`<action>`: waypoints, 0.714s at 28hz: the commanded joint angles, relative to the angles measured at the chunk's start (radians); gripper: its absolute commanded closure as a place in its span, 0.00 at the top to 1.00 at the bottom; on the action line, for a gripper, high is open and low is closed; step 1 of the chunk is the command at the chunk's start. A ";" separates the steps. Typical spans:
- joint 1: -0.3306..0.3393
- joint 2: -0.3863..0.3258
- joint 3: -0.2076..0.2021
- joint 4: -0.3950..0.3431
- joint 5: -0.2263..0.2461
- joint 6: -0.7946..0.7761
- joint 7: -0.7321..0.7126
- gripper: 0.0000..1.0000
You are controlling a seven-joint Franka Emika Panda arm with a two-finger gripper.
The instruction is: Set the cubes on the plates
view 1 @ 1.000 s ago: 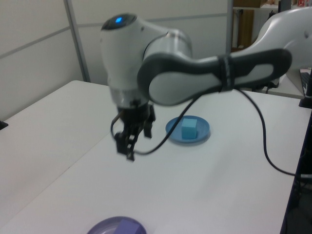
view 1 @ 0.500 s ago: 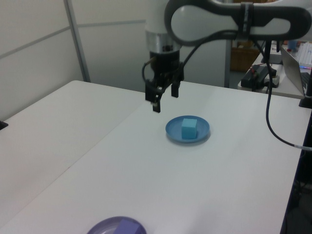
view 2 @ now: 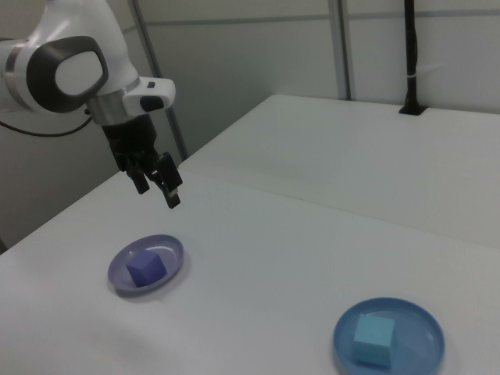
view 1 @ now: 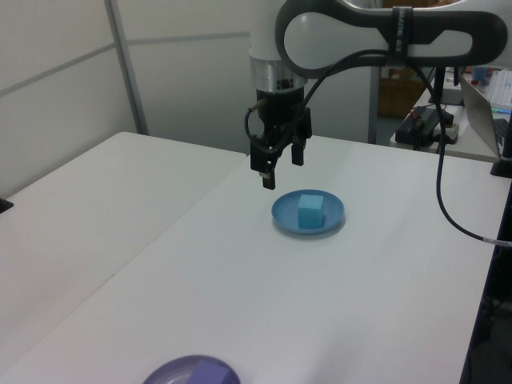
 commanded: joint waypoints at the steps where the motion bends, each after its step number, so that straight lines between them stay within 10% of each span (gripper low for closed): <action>1: -0.002 -0.027 -0.018 -0.033 0.020 -0.009 -0.037 1.00; 20: -0.014 -0.024 -0.031 -0.048 0.022 -0.008 -0.047 1.00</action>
